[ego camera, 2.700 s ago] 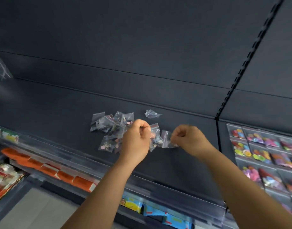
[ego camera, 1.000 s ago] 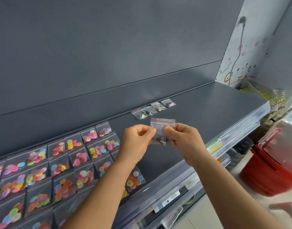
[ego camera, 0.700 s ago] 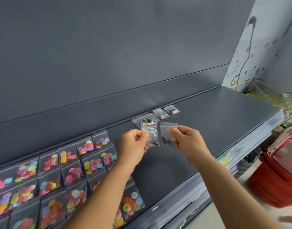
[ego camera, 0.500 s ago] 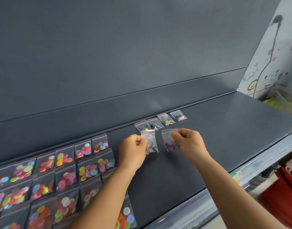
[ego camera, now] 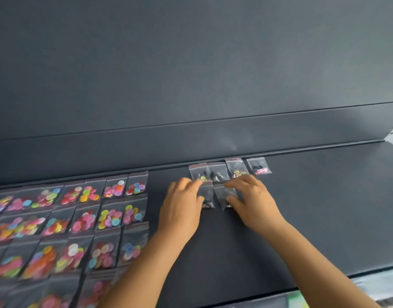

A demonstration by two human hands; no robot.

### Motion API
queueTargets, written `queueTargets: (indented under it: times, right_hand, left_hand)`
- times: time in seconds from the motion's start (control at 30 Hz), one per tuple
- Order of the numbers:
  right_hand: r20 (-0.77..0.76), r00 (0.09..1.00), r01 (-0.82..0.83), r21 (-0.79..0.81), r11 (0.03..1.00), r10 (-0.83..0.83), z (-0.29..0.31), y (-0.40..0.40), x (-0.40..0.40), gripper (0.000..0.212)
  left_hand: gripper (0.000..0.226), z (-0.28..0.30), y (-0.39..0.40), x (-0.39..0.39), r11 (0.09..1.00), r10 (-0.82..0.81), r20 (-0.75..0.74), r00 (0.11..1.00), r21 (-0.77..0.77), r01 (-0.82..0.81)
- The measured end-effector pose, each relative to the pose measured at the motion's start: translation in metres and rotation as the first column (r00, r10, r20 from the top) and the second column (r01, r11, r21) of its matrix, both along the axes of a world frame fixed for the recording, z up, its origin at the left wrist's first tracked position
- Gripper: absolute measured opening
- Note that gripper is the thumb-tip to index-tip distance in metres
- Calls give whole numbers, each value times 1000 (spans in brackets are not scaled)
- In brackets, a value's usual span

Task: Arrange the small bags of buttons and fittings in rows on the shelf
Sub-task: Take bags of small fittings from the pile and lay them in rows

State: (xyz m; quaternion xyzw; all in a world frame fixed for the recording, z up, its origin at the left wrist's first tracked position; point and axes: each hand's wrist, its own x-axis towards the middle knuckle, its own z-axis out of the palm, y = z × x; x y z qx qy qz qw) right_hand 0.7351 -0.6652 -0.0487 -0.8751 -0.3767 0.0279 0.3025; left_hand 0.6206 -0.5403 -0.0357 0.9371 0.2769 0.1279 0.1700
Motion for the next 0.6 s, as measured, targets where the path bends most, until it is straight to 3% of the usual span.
queueTargets:
  times: [0.13, 0.37, 0.6]
  right_hand:
    - [37, 982, -184, -53, 981, 186, -6, -4, 0, 19]
    - [52, 993, -98, -91, 991, 103, -6, 3, 4, 19]
    - [64, 990, -114, -129, 985, 123, -3, 5, 3, 20]
  left_hand:
    - [38, -8, -2, 0, 988, -153, -43, 987, -15, 152]
    - [37, -16, -9, 10, 994, -111, -46, 993, -25, 110]
    - [38, -18, -11, 14, 996, -85, -64, 994, -2, 85]
